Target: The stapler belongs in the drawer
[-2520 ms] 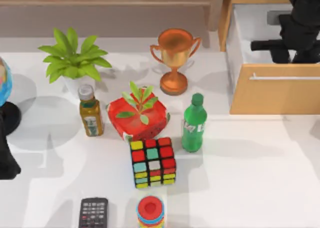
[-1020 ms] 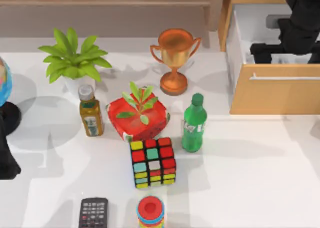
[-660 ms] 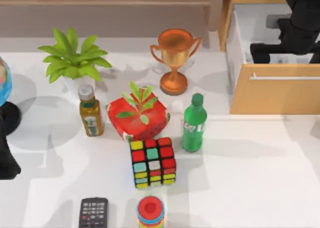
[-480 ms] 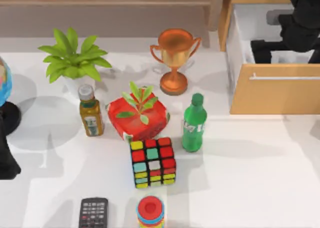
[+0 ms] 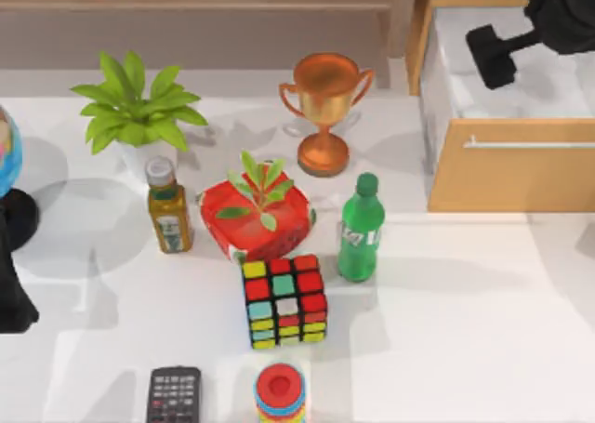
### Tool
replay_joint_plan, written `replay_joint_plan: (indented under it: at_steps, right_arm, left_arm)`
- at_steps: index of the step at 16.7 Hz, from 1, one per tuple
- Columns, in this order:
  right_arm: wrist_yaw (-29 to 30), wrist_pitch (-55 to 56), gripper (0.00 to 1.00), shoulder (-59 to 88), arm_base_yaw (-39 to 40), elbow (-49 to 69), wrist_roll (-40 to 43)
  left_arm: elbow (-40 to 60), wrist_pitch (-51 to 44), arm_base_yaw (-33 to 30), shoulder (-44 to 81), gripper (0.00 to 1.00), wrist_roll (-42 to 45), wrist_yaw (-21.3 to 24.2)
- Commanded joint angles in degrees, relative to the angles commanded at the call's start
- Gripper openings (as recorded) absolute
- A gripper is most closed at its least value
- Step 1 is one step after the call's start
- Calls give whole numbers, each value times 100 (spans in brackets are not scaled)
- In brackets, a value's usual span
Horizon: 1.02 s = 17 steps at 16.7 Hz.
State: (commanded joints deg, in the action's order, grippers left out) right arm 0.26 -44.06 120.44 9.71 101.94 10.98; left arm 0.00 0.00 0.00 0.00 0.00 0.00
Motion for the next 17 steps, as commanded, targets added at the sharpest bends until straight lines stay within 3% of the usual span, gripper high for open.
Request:
replay_joint_plan:
  at_steps: [9,17]
  right_arm:
    - [-100,5359,100,-1749,1186,-3471,2826]
    - [511,10232,100,-2061,1836,-6591,5274]
  left_arm:
    - [0,0,0,0,100,0,0]
    - [0,0,0,0,100,0,0]
